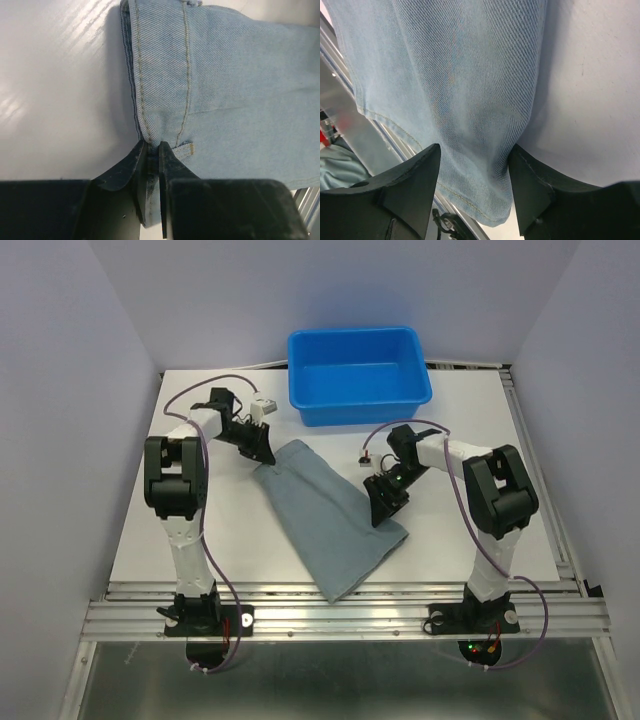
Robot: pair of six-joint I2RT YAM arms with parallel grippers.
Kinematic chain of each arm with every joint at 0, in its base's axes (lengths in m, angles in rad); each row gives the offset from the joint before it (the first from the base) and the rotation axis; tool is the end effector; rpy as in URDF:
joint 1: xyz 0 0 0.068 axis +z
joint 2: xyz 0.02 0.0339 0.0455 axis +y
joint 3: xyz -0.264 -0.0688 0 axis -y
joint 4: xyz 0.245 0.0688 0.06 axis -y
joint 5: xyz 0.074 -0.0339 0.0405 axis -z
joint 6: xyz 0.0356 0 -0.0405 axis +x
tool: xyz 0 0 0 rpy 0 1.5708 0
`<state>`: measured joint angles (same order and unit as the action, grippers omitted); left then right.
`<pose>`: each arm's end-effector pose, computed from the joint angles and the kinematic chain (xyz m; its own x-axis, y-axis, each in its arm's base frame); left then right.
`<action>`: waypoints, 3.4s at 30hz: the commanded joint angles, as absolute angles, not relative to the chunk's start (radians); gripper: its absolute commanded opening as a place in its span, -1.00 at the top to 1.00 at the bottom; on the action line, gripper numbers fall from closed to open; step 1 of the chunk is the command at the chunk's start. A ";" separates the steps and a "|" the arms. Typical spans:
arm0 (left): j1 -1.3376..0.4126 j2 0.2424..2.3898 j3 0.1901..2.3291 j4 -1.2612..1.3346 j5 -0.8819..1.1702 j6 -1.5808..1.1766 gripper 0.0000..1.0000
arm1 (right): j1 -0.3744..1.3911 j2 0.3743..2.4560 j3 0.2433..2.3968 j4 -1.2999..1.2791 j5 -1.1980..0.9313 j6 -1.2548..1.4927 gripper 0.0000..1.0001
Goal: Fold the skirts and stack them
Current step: Fold the skirt
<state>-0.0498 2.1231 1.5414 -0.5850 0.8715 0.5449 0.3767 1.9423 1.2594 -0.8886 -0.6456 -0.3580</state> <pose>0.4324 -0.0488 0.1647 -0.6129 0.3646 -0.7010 0.7604 0.5132 -0.3980 0.3117 0.1463 0.1490 -0.7681 -0.6048 -0.2102 -0.6007 0.5669 0.5638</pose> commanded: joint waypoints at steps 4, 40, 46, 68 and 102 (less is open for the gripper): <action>-0.072 1.904 1.591 -0.620 0.781 0.575 1.00 | 0.377 2.014 1.298 -0.811 -0.650 -0.328 -0.24; -0.040 1.970 1.405 -0.545 0.655 0.457 -0.42 | 0.377 2.039 1.615 -0.880 -0.673 -0.252 -0.57; -0.040 2.058 1.399 -0.511 0.698 0.423 -0.32 | 0.377 2.112 1.700 -0.919 -0.700 -0.255 -0.57; -0.044 1.951 1.502 -0.613 0.773 0.445 1.00 | 0.377 2.031 1.536 -0.907 -0.621 -0.305 -0.55; -0.094 1.876 1.351 -0.463 0.563 0.385 -0.53 | 0.377 2.063 1.563 -0.953 -0.614 -0.316 -0.54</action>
<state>-0.1154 1.8496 1.3525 -0.4702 0.5896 0.3790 0.3748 2.0693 1.5383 -0.9356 -0.6151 -0.3000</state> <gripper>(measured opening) 0.700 0.768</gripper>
